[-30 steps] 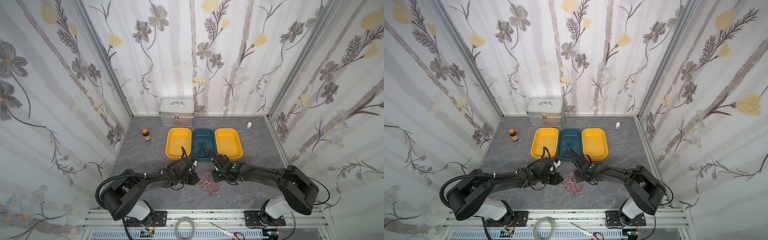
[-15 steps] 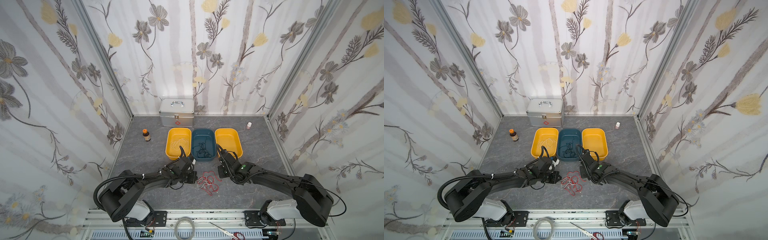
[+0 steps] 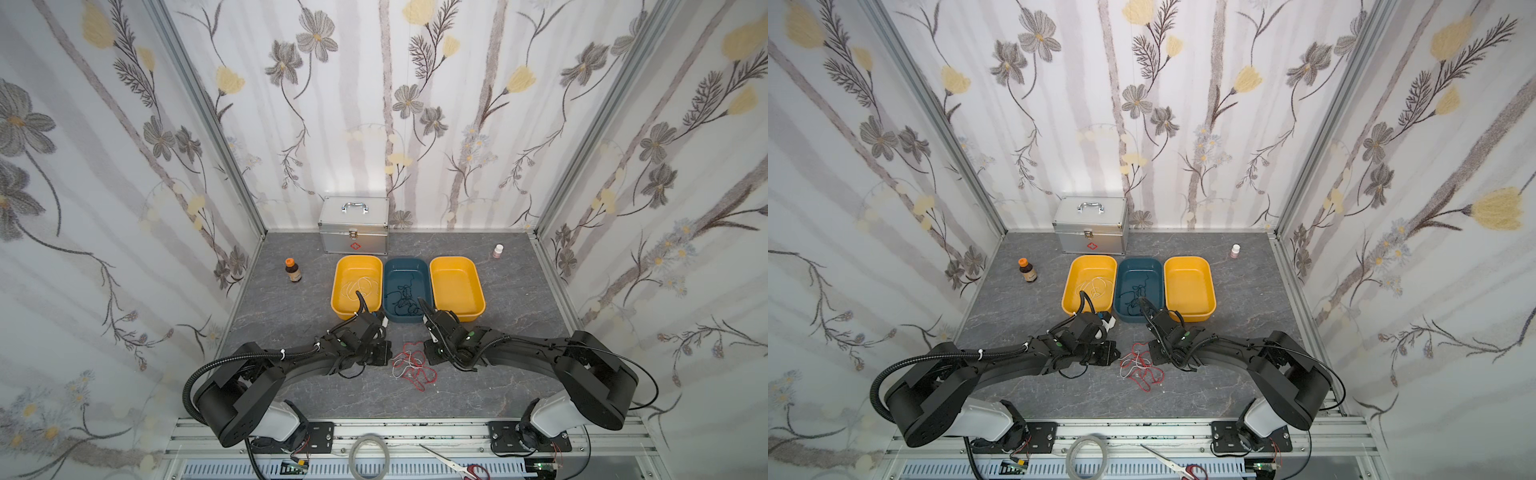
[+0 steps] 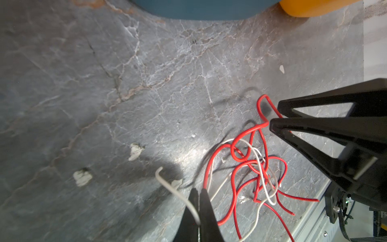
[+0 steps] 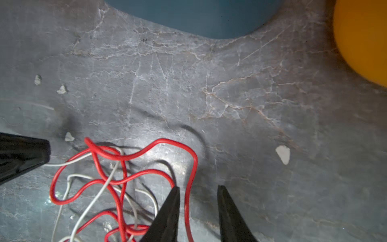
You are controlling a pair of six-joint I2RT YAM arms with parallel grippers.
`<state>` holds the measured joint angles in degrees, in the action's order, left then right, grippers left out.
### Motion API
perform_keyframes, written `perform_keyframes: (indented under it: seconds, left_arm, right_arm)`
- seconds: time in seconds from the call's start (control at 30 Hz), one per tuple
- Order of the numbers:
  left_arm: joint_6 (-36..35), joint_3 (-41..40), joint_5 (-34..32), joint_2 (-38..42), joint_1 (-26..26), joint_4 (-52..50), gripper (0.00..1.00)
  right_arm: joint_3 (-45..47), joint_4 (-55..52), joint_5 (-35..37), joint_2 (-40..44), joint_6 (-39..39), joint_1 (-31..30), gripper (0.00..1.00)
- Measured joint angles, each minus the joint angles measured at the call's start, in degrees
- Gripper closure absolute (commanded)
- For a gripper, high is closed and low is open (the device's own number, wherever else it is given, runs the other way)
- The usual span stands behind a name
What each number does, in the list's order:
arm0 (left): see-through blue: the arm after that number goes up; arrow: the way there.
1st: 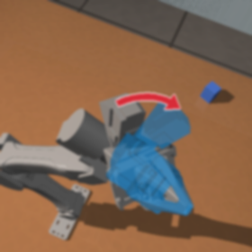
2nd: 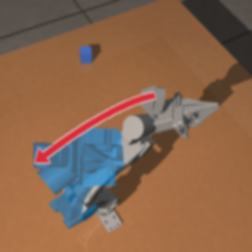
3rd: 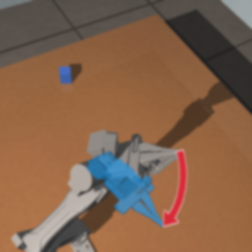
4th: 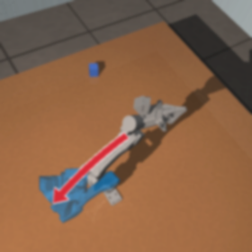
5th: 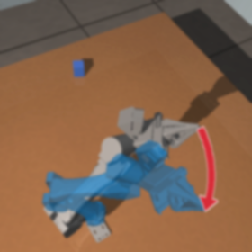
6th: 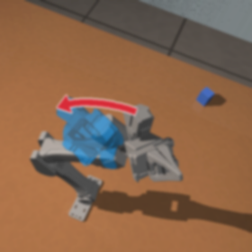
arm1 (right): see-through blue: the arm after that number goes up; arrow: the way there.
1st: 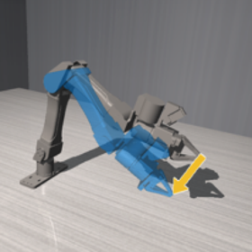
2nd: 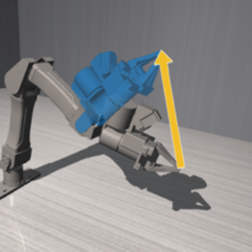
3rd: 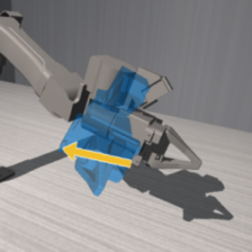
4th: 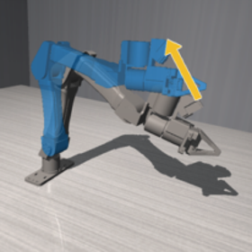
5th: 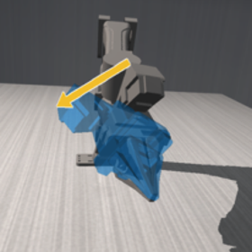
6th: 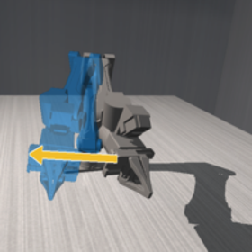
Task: Untangle and sort cables by color
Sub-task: Untie the cable.
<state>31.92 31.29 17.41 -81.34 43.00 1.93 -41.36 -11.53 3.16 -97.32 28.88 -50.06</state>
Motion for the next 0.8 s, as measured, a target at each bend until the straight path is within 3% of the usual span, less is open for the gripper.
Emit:
perform_keyframes:
  seconds: [0.07, 0.23, 0.6, 0.8]
  left_arm:
    - [0.02, 0.00, -0.48, 0.22, -0.11, -0.09, 1.00]
    - [0.04, 0.00, -0.66, 0.79, -0.24, -0.33, 0.78]
    - [0.24, 0.11, 3.06, 5.97, -0.28, -1.03, 0.39]
    - [0.20, 0.11, 6.80, 6.29, 1.97, -0.87, 0.29]
  right_arm:
    - [-0.33, 0.09, 0.42, -0.59, 0.00, -0.20, 0.84]
    - [-0.57, -0.24, 2.49, -0.85, 0.48, -0.24, 0.95]
    - [-2.36, -1.22, 6.21, 6.62, 1.07, -0.11, 0.97]
    - [-2.51, 0.90, 3.50, 12.15, 1.16, 0.59, 0.97]
